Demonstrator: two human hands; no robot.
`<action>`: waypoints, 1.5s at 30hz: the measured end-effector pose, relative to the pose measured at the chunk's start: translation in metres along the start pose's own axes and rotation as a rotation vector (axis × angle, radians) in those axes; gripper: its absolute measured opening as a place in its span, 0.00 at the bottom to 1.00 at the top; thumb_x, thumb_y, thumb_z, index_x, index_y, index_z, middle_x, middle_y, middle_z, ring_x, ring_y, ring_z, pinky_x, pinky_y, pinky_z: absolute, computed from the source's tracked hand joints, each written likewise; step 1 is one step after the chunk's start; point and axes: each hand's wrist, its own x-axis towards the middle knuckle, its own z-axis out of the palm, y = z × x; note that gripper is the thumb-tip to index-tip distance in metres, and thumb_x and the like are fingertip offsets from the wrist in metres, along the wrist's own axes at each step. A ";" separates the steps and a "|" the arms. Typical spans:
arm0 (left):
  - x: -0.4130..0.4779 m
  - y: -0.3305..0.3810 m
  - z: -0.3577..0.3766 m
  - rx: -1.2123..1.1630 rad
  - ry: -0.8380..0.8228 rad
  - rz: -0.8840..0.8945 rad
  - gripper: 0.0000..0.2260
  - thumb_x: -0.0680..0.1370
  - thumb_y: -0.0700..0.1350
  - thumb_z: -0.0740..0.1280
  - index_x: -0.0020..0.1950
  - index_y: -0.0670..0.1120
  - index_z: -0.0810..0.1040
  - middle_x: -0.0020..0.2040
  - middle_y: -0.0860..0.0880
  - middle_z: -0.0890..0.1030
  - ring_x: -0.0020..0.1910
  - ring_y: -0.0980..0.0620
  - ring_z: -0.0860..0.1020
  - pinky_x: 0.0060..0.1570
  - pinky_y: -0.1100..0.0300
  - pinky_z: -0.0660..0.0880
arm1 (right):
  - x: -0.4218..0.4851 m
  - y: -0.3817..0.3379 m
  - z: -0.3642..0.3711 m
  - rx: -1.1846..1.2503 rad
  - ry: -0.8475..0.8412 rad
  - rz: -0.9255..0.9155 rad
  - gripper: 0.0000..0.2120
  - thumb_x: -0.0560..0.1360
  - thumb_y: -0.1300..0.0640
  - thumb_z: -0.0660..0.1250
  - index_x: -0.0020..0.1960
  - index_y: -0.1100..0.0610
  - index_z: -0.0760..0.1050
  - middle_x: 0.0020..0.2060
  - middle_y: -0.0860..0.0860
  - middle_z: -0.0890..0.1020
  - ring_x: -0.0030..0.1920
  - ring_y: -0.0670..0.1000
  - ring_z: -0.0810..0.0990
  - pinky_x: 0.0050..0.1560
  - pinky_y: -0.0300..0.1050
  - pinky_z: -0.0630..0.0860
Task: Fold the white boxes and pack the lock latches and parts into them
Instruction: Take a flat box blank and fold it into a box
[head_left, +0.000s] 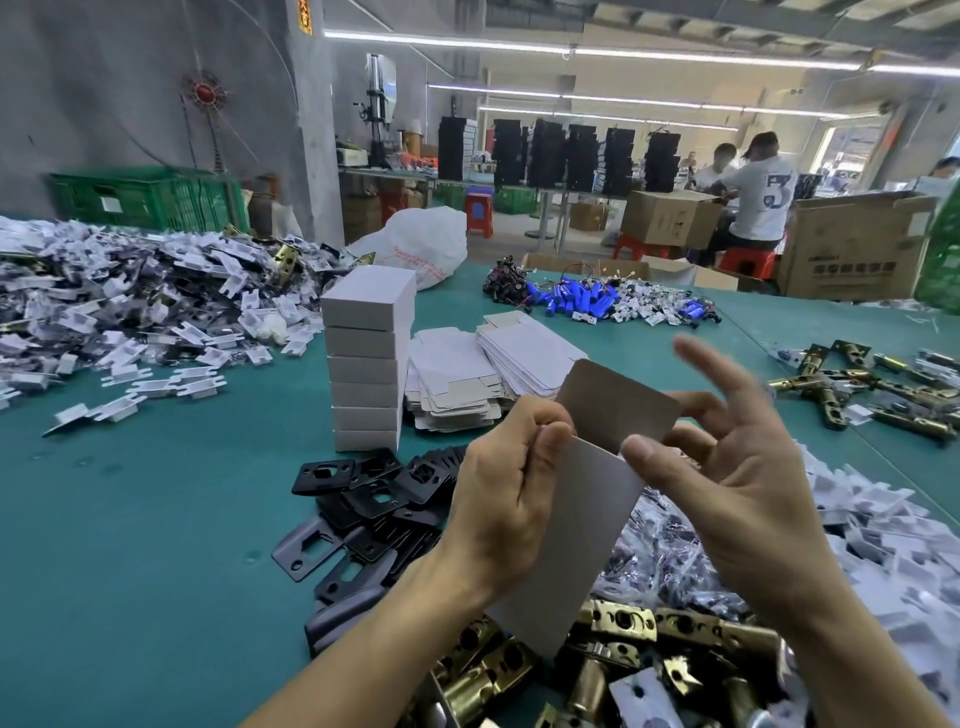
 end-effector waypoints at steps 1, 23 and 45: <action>0.000 -0.001 0.000 -0.005 -0.002 -0.007 0.14 0.84 0.59 0.54 0.50 0.52 0.72 0.38 0.49 0.76 0.34 0.51 0.74 0.34 0.51 0.71 | -0.001 -0.002 0.001 -0.023 -0.021 0.005 0.21 0.70 0.49 0.75 0.62 0.42 0.77 0.47 0.47 0.85 0.46 0.49 0.84 0.47 0.38 0.80; -0.002 -0.004 0.002 -0.108 0.023 -0.094 0.10 0.82 0.57 0.55 0.59 0.57 0.70 0.40 0.60 0.79 0.33 0.59 0.74 0.30 0.51 0.72 | -0.002 -0.006 0.005 0.028 -0.064 0.223 0.10 0.66 0.55 0.72 0.47 0.50 0.84 0.42 0.54 0.87 0.42 0.50 0.86 0.40 0.41 0.81; -0.001 0.000 0.005 -0.035 0.060 -0.149 0.09 0.80 0.59 0.58 0.55 0.58 0.73 0.30 0.60 0.73 0.28 0.59 0.68 0.30 0.63 0.62 | -0.004 -0.013 0.010 -0.291 0.047 0.153 0.07 0.73 0.62 0.72 0.40 0.51 0.81 0.37 0.54 0.85 0.39 0.54 0.85 0.44 0.67 0.80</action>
